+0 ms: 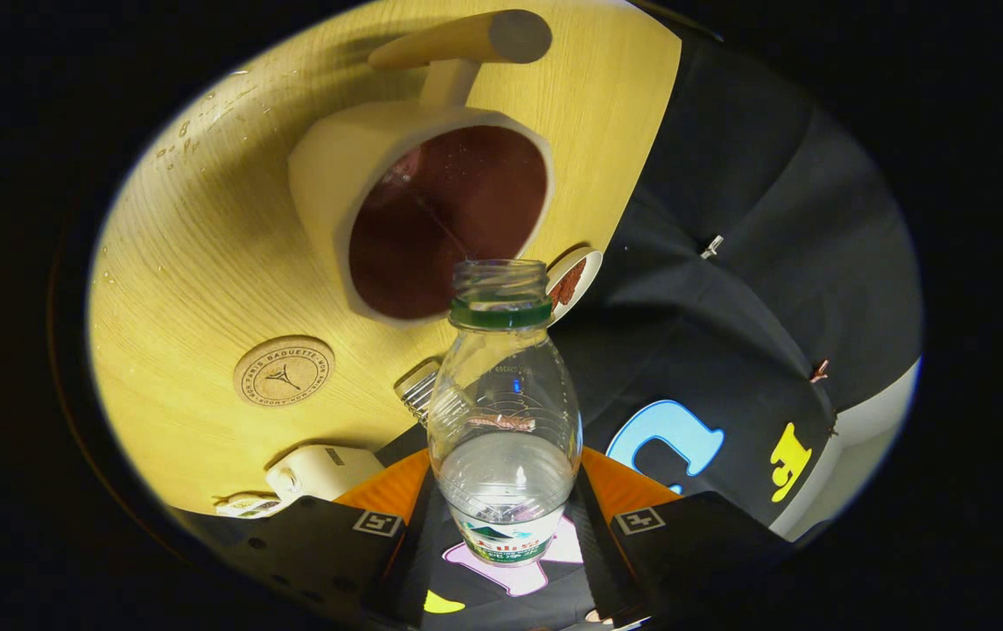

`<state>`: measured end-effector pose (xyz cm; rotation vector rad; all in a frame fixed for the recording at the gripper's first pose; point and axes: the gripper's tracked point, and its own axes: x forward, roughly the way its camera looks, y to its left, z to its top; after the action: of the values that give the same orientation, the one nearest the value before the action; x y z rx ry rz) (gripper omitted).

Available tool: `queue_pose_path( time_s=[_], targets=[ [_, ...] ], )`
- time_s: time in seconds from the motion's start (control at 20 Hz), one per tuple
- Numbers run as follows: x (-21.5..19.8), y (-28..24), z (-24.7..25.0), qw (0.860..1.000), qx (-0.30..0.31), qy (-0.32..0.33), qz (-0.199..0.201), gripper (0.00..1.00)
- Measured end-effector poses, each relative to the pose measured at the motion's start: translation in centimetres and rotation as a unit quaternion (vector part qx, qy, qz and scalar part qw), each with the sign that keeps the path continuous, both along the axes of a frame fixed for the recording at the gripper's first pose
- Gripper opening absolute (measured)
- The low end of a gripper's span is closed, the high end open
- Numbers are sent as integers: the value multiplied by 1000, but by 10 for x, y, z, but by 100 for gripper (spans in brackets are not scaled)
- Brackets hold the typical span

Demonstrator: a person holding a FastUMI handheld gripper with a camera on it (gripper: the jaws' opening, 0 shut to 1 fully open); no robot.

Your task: Take the bottle from table, then pour the juice into the cup, finally place the bottle on the coaster

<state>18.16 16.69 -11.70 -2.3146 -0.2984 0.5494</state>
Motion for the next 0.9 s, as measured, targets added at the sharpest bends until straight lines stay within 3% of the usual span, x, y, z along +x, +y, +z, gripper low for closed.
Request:
queue_pose_path(
  time_s=[0.6, 0.9],
  targets=[
    [-13, 0, 5, 1000, -18, -1, 3, 72],
    [-7, -13, -2, 997, 42, 28, -57, 73]
  ],
)
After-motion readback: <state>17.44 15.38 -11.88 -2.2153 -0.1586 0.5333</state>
